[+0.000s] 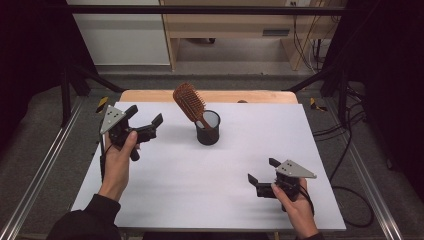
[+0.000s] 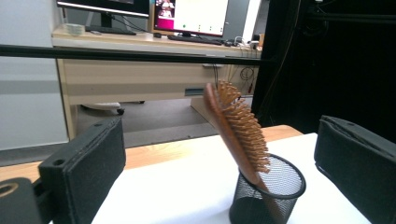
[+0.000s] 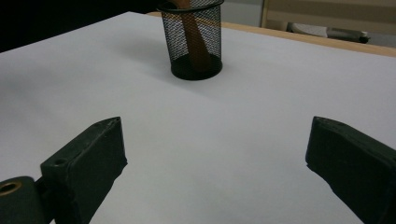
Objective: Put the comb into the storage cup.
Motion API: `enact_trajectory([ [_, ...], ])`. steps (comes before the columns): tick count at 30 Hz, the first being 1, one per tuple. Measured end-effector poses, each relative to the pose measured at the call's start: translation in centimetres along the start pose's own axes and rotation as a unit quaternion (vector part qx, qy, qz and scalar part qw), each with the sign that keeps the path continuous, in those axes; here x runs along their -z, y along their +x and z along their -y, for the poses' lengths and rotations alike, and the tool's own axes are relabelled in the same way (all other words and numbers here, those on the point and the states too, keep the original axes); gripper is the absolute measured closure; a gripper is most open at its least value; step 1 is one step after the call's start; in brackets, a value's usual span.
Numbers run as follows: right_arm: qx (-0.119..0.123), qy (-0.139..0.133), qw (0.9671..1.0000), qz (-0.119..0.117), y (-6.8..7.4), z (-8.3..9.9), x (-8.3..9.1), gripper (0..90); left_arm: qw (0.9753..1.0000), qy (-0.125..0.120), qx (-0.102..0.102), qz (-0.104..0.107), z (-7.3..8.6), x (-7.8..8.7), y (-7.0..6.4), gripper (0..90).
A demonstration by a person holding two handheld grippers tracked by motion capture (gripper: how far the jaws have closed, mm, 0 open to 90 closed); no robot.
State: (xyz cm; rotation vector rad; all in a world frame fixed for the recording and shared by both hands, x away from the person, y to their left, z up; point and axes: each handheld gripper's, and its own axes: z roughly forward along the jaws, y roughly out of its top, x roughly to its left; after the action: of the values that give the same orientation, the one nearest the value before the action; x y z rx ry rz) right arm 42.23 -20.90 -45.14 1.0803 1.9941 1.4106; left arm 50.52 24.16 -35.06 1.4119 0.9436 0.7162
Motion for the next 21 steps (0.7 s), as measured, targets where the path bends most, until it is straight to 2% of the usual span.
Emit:
enact_trajectory([
  [7, 0.002, -0.019, 0.9997, 0.016, -0.8, -0.5, 0.8, 5.0, 0.9999, -0.008, 0.005, -0.012, 0.2, 1.4, 1.5, 2.2],
  [12, 0.011, -0.036, 0.9990, 0.023, -1.3, -0.7, 0.8, 4.0, 0.9996, -0.007, 0.013, -0.023, 1.3, 2.3, 2.3, 2.4],
  [21, 0.033, -0.027, 0.9988, 0.024, -1.9, -0.6, 1.2, 5.2, 0.9996, -0.006, 0.011, -0.027, 2.5, 3.7, 3.1, 2.4],
])
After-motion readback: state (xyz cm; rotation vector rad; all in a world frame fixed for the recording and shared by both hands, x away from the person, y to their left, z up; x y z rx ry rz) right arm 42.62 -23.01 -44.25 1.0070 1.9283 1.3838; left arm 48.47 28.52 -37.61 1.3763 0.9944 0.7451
